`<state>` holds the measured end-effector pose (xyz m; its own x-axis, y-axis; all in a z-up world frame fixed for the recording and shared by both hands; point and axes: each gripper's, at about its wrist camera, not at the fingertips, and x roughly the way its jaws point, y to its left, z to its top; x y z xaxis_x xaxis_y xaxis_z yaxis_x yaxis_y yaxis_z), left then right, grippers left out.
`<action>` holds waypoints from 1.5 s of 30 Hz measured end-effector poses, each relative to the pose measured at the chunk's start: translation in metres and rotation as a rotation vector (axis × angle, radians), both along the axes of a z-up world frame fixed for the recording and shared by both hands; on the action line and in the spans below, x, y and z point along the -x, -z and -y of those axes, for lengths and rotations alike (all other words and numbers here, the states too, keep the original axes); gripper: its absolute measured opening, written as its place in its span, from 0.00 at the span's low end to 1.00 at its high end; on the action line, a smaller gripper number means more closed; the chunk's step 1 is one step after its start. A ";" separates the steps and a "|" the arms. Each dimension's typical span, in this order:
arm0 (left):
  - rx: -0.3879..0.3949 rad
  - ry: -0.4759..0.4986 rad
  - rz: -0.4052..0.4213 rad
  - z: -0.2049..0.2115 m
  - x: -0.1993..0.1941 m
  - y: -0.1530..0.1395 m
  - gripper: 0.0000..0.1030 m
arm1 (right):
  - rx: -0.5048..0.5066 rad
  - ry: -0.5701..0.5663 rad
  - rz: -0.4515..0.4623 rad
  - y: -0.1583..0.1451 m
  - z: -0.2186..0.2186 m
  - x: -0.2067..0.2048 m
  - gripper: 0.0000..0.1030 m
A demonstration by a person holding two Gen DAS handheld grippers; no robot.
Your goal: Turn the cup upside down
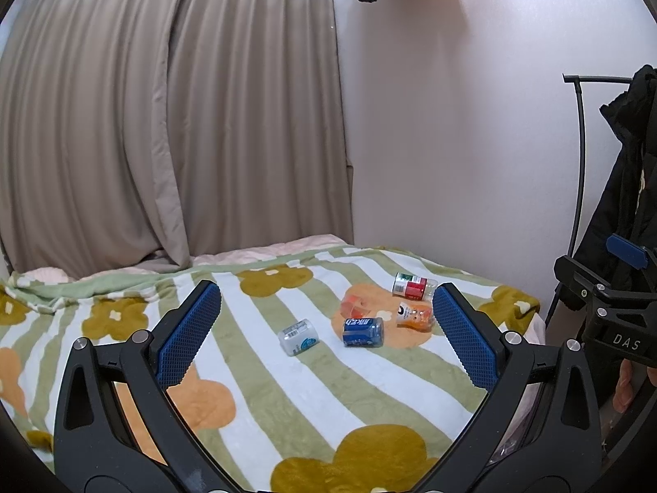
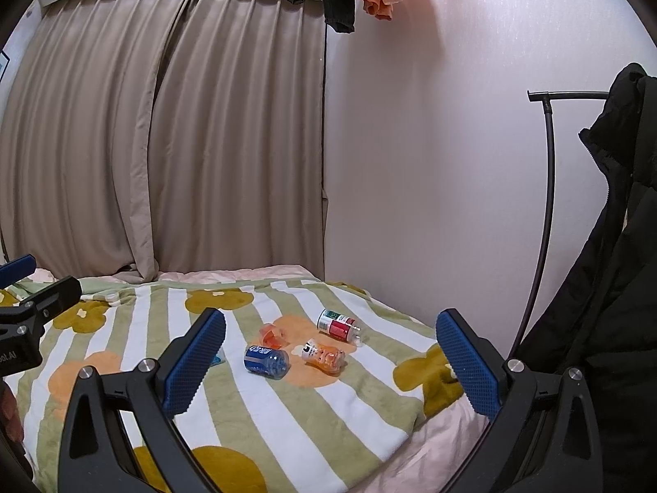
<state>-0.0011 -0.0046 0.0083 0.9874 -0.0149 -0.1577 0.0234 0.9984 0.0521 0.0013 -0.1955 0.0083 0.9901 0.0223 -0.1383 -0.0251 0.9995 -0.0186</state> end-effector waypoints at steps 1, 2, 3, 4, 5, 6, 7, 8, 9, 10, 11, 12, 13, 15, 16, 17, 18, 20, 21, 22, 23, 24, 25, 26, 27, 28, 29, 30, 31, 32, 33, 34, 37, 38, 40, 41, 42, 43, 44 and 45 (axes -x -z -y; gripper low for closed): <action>0.000 0.000 0.000 0.000 0.000 0.000 1.00 | 0.000 0.000 0.000 0.000 0.000 0.000 1.00; -0.001 -0.001 0.001 0.000 0.000 0.000 1.00 | 0.000 0.002 0.001 0.000 0.000 0.000 1.00; 0.000 0.000 0.000 0.000 0.000 0.000 1.00 | 0.000 0.000 0.000 0.000 0.000 0.000 1.00; 0.000 0.000 0.000 0.000 0.000 0.000 1.00 | -0.001 0.000 0.000 0.000 0.000 0.000 1.00; 0.000 -0.001 0.001 0.000 0.000 0.000 1.00 | 0.000 0.001 0.001 0.000 0.000 0.001 1.00; 0.000 0.000 0.001 0.000 0.000 0.000 1.00 | 0.000 0.001 0.001 0.000 0.000 0.001 1.00; 0.000 0.000 0.001 -0.001 0.000 0.000 1.00 | 0.000 0.001 0.001 0.000 0.000 0.000 1.00; 0.001 0.000 0.001 -0.001 0.000 0.000 1.00 | 0.000 0.000 0.001 0.000 0.000 0.000 1.00; 0.001 0.000 0.001 0.000 0.000 0.000 1.00 | 0.000 0.001 0.001 0.000 0.000 0.001 1.00; 0.001 0.000 0.001 0.000 0.000 0.000 1.00 | 0.001 0.001 0.001 0.000 0.000 0.001 1.00; 0.000 0.000 0.001 0.000 0.000 0.000 1.00 | 0.001 0.001 0.001 -0.001 -0.001 0.001 1.00; 0.000 0.000 0.001 0.000 0.000 0.000 1.00 | 0.001 0.001 0.001 -0.001 -0.001 0.002 1.00; 0.001 0.001 0.001 0.000 0.000 0.001 1.00 | 0.001 0.001 0.001 -0.001 -0.001 0.002 1.00; 0.001 0.001 0.001 0.000 0.000 0.001 1.00 | 0.001 0.002 0.002 -0.001 -0.001 0.002 1.00; 0.001 0.000 0.001 0.000 0.000 0.001 1.00 | 0.001 0.002 0.001 -0.001 -0.001 0.002 1.00; 0.001 0.001 0.001 0.000 0.000 0.001 1.00 | 0.001 0.002 0.002 0.000 -0.001 0.002 1.00; 0.001 0.001 0.000 0.000 0.000 0.001 1.00 | 0.001 0.002 0.002 0.000 -0.001 0.002 1.00; 0.002 0.001 0.001 0.000 0.000 0.002 1.00 | 0.001 0.001 0.002 0.000 -0.001 0.001 1.00; 0.002 0.001 0.001 0.000 0.000 0.001 1.00 | 0.001 0.001 0.001 0.000 -0.001 0.001 1.00; 0.001 0.000 0.002 0.000 0.000 0.002 1.00 | 0.001 0.001 0.001 0.000 -0.001 0.001 1.00; 0.000 0.000 0.002 0.000 0.000 0.002 1.00 | 0.002 0.002 0.002 0.000 -0.001 0.002 1.00; 0.000 -0.001 0.002 -0.001 0.000 0.002 1.00 | 0.002 0.002 0.003 0.000 -0.001 0.001 1.00; 0.001 -0.001 0.002 -0.001 0.000 0.002 1.00 | 0.001 0.000 0.002 0.000 -0.001 0.001 1.00; 0.002 0.002 0.002 -0.001 0.000 0.002 1.00 | 0.000 0.001 0.002 0.001 -0.001 0.001 1.00; 0.001 0.002 0.002 -0.001 0.000 0.002 1.00 | 0.000 0.000 0.002 0.001 -0.001 0.002 1.00; 0.001 0.002 0.002 -0.001 0.000 0.002 1.00 | -0.001 -0.002 0.001 0.000 -0.001 0.002 1.00; 0.000 0.003 0.000 -0.001 0.000 0.002 1.00 | 0.000 -0.002 0.001 0.000 -0.002 0.002 1.00; -0.002 0.004 -0.001 0.000 0.000 0.002 1.00 | 0.000 -0.005 -0.001 0.000 -0.002 0.002 1.00; -0.004 0.005 -0.003 0.002 -0.001 0.002 1.00 | 0.001 -0.007 -0.003 0.001 -0.002 0.003 1.00; -0.005 0.007 -0.009 0.004 -0.002 0.002 1.00 | 0.001 -0.007 -0.005 0.002 -0.001 0.002 1.00; -0.005 0.010 -0.014 0.005 -0.004 0.002 1.00 | 0.000 -0.008 -0.008 0.002 -0.001 0.001 1.00; -0.005 0.013 -0.020 0.007 -0.007 0.002 1.00 | -0.002 -0.009 -0.011 0.003 0.000 0.001 1.00; -0.008 0.022 -0.042 0.012 -0.018 0.001 1.00 | -0.012 -0.008 -0.020 0.004 0.005 -0.003 1.00; -0.008 0.025 -0.051 0.013 -0.024 0.000 1.00 | -0.014 -0.008 -0.024 0.005 0.007 -0.005 1.00; 0.002 0.047 -0.074 0.017 -0.039 -0.002 1.00 | -0.017 -0.010 -0.034 0.011 0.011 -0.013 1.00; 0.011 0.066 -0.090 0.019 -0.049 -0.005 1.00 | -0.018 -0.010 -0.038 0.012 0.013 -0.016 1.00; 0.016 0.081 -0.102 0.022 -0.059 -0.007 1.00 | -0.020 -0.010 -0.041 0.014 0.016 -0.019 1.00; 0.018 0.095 -0.113 0.026 -0.071 -0.010 1.00 | -0.023 -0.010 -0.044 0.016 0.018 -0.022 1.00; 0.019 0.110 -0.125 0.030 -0.083 -0.012 1.00 | -0.027 -0.010 -0.048 0.018 0.020 -0.025 1.00; 0.019 0.125 -0.137 0.035 -0.096 -0.014 1.00 | -0.031 -0.010 -0.052 0.021 0.023 -0.028 1.00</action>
<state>0.0951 -0.0395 0.0222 0.9469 -0.1405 -0.2891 0.1529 0.9880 0.0207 0.0298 -0.2187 -0.0128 0.9812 0.0374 -0.1891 -0.0354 0.9993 0.0140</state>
